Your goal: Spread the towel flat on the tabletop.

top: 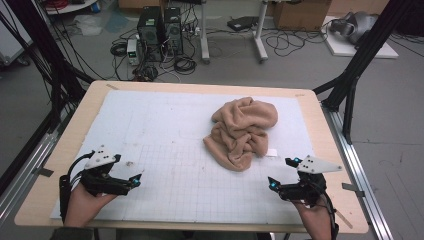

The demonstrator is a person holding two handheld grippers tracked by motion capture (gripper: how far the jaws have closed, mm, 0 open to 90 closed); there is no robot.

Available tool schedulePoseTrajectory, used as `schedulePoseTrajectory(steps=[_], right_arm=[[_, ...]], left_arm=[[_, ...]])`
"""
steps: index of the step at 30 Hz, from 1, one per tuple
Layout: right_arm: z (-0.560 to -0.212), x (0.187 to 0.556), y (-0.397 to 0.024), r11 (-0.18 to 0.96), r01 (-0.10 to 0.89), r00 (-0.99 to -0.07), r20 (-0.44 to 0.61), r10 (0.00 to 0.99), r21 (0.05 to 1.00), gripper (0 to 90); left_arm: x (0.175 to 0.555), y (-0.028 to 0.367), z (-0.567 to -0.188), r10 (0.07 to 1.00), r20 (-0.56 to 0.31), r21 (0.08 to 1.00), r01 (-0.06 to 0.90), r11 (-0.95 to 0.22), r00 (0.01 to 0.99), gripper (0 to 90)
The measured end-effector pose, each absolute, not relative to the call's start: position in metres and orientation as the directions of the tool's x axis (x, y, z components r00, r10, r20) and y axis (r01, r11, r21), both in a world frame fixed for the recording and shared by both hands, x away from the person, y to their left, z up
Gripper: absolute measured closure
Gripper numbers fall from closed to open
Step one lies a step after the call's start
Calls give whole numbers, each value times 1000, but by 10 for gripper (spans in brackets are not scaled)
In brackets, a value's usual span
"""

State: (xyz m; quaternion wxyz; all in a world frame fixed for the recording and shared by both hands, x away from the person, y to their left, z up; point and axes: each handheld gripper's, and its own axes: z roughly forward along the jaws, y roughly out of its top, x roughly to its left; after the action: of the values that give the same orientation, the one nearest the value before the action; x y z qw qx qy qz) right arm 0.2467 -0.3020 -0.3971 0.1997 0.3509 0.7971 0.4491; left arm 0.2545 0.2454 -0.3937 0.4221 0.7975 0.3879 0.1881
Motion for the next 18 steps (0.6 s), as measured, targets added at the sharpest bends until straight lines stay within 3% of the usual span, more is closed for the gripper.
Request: schedulePoseTrajectory(steps=[18], right_arm=[[-404,247,-299,357,388,-678,1,735,850,106]], left_arm=[[249,251,-395,772,-27,815,461,-352,635,29]])
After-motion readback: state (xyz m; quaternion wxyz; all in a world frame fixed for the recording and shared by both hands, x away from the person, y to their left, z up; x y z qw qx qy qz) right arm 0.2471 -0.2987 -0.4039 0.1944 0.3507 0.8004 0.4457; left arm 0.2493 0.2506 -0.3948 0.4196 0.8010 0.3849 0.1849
